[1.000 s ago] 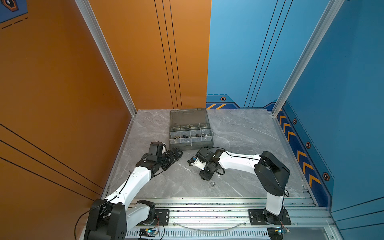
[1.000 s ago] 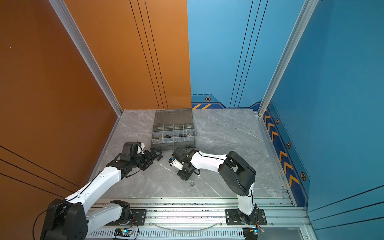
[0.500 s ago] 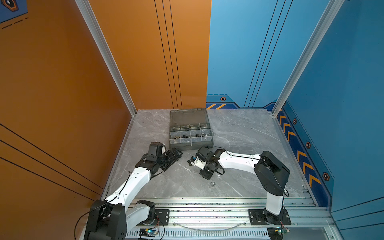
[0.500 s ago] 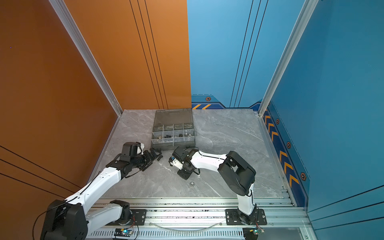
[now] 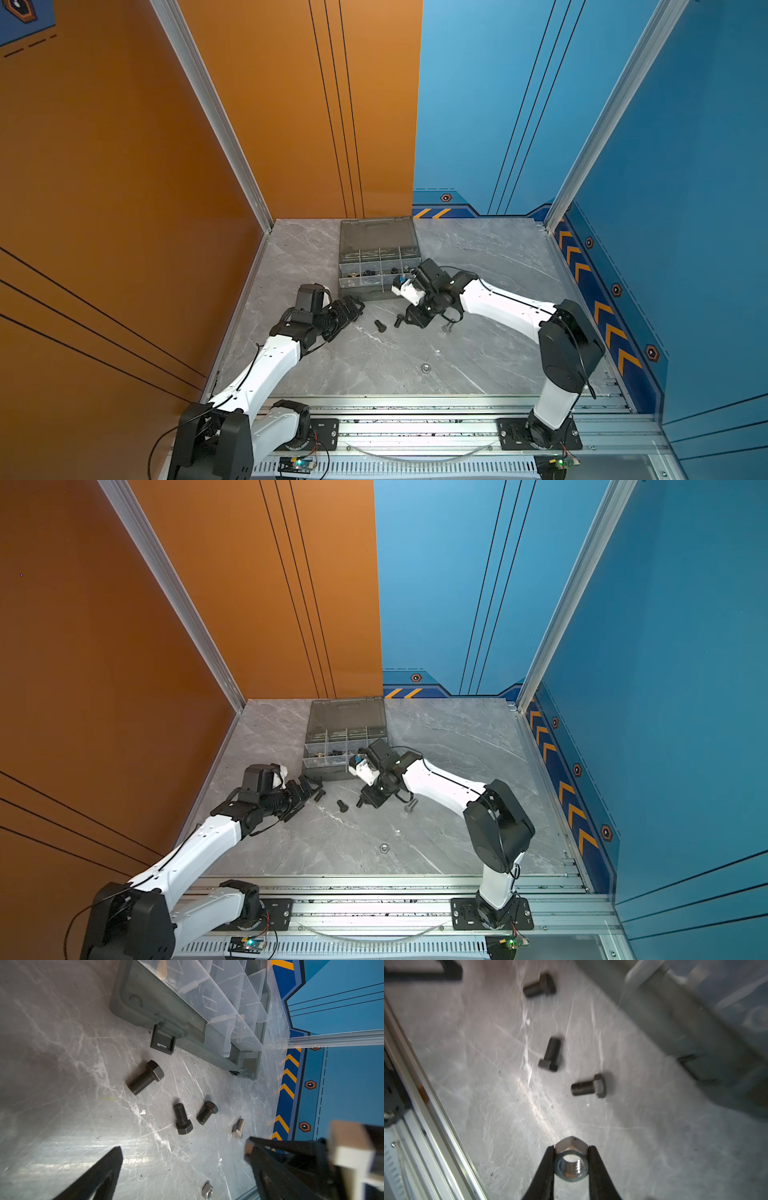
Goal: Sort the screws and nuts into containers
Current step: 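Lift the silver nut with the right gripper over the box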
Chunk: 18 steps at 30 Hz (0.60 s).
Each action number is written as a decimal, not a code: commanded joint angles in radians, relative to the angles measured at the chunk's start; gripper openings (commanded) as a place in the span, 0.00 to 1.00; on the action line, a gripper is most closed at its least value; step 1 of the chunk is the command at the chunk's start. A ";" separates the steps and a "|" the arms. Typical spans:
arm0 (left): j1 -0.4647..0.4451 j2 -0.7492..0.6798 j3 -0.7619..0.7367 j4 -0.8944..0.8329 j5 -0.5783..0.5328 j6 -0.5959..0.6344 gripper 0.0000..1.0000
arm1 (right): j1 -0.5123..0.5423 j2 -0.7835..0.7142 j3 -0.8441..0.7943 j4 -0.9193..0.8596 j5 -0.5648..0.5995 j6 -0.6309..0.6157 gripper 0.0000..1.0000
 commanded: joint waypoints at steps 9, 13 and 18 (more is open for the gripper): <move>0.012 -0.022 -0.018 -0.015 0.006 -0.001 0.98 | -0.179 0.213 0.353 0.046 0.002 0.011 0.05; 0.012 -0.025 -0.014 -0.021 0.008 -0.002 0.98 | -0.197 0.357 0.494 0.025 0.041 0.026 0.05; 0.016 -0.034 -0.012 -0.033 0.008 0.002 0.98 | -0.219 0.479 0.569 0.060 0.044 0.065 0.05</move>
